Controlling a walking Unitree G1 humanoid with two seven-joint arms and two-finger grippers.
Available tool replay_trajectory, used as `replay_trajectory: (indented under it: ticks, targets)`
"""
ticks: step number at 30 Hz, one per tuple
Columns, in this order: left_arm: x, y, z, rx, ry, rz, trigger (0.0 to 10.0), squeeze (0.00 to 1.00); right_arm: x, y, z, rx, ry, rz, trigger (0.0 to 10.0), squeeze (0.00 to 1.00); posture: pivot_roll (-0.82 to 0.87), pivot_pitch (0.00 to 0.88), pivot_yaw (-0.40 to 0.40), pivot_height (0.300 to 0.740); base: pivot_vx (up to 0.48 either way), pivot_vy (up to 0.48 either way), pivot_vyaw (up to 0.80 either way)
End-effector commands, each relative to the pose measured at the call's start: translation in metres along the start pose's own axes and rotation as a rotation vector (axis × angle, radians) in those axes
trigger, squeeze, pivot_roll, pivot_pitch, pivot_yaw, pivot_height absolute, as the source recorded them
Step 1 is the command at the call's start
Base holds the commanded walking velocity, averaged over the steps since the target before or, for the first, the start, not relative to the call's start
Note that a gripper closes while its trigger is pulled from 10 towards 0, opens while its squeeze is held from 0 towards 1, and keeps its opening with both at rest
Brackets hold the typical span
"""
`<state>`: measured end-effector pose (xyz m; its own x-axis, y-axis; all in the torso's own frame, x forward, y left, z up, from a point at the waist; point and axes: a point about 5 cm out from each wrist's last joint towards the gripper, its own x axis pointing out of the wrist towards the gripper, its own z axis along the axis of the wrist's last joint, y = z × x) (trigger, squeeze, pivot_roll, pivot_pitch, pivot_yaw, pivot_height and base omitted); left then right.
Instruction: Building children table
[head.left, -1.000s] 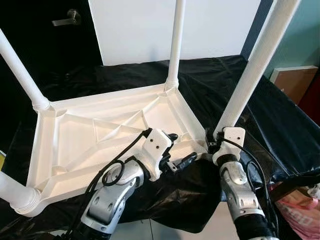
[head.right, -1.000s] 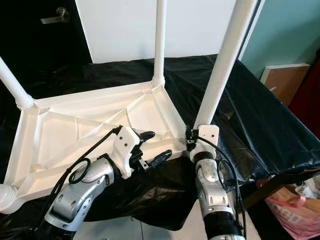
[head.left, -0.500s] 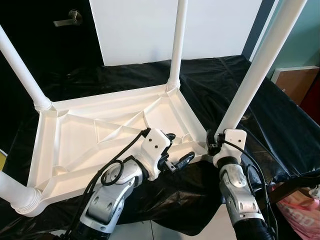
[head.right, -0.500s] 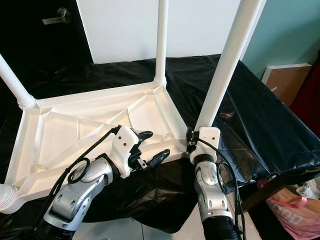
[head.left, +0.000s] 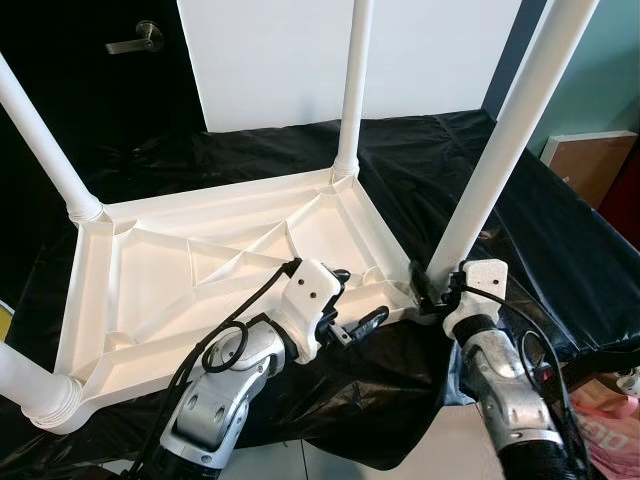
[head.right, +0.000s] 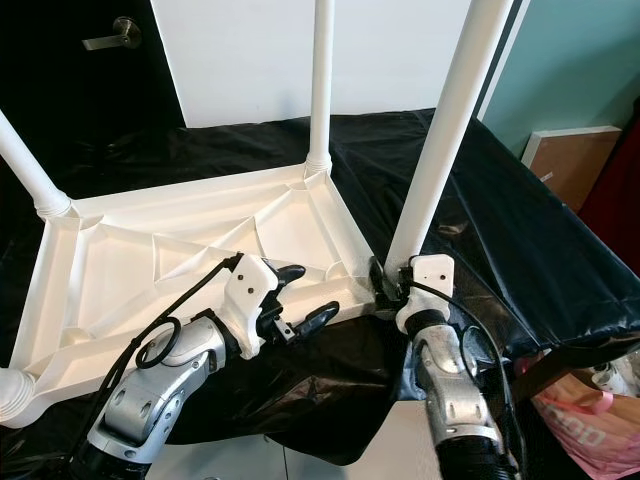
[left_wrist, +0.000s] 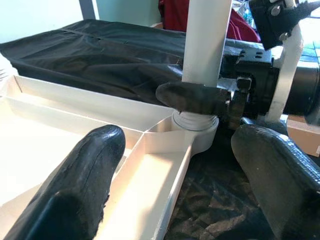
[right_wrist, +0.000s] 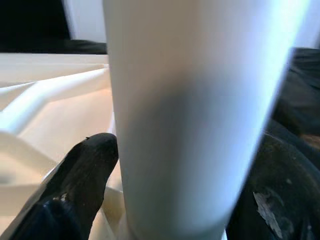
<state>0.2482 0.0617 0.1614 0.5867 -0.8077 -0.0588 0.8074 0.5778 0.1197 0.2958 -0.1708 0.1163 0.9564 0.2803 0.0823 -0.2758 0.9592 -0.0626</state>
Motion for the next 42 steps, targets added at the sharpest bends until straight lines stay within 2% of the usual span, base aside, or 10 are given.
replay_trajectory:
  ticks: [1, 9, 10, 11, 23, 24, 30, 33, 37, 42]
  targets:
    - [-0.001, 0.002, 0.000, -0.004, 0.006, 0.048, 10.0, 0.00, 0.006, 0.002, 0.000, 0.000, 0.015, 0.115, 10.0, 0.00, -0.09, 0.021, -0.029, 0.740, 0.000, 0.000, 0.00]
    - [0.001, 0.002, 0.001, -0.003, 0.004, 0.038, 10.0, 0.00, 0.018, 0.004, -0.002, -0.039, 0.039, 0.212, 10.0, 0.00, -0.09, 0.017, -0.023, 0.740, 0.000, 0.000, 0.00]
    - [0.001, 0.002, 0.001, -0.002, 0.004, 0.037, 10.0, 0.00, 0.020, 0.004, -0.003, -0.051, 0.044, 0.222, 3.5, 0.00, -0.09, 0.015, -0.022, 0.740, 0.000, 0.000, 0.00]
    - [0.002, 0.002, 0.001, -0.001, 0.004, 0.036, 10.0, 0.00, 0.021, 0.004, -0.004, -0.057, 0.046, 0.225, 0.0, 0.00, -0.09, 0.013, -0.022, 0.740, 0.000, 0.000, 0.00]
    - [0.002, 0.002, 0.003, -0.008, 0.003, 0.028, 10.0, 0.00, 0.014, 0.000, -0.008, -0.029, 0.062, 0.243, 0.0, 0.00, -0.10, 0.016, -0.017, 0.740, 0.000, 0.000, 0.00]
    - [0.003, 0.002, 0.002, -0.012, 0.004, 0.026, 10.0, 0.00, 0.012, -0.001, -0.010, -0.020, 0.067, 0.242, 10.0, 0.00, -0.11, 0.017, -0.017, 0.740, 0.000, 0.000, 0.00]
    - [0.004, 0.001, 0.002, -0.021, 0.003, 0.020, 10.0, 0.00, 0.007, -0.002, -0.010, 0.023, 0.055, 0.185, 10.0, 0.00, -0.12, 0.024, -0.017, 0.740, 0.000, 0.000, 0.00]
    - [0.005, 0.000, 0.002, -0.032, -0.002, 0.015, 10.0, 0.00, 0.004, -0.003, -0.010, 0.065, 0.034, 0.053, 10.0, 0.00, -0.13, 0.025, -0.022, 0.740, 0.000, 0.000, 0.00]
    - [0.006, 0.000, 0.002, -0.035, -0.002, 0.015, 10.0, 0.00, 0.003, -0.004, -0.009, 0.080, 0.027, -0.011, 10.0, 0.00, -0.13, 0.024, -0.024, 0.740, 0.000, 0.000, 0.00]
    - [0.006, -0.001, 0.001, -0.038, -0.002, 0.016, 10.0, 0.00, 0.000, -0.002, -0.010, 0.118, 0.020, -0.175, 10.0, 0.00, -0.13, 0.020, -0.030, 0.740, 0.000, 0.000, 0.00]
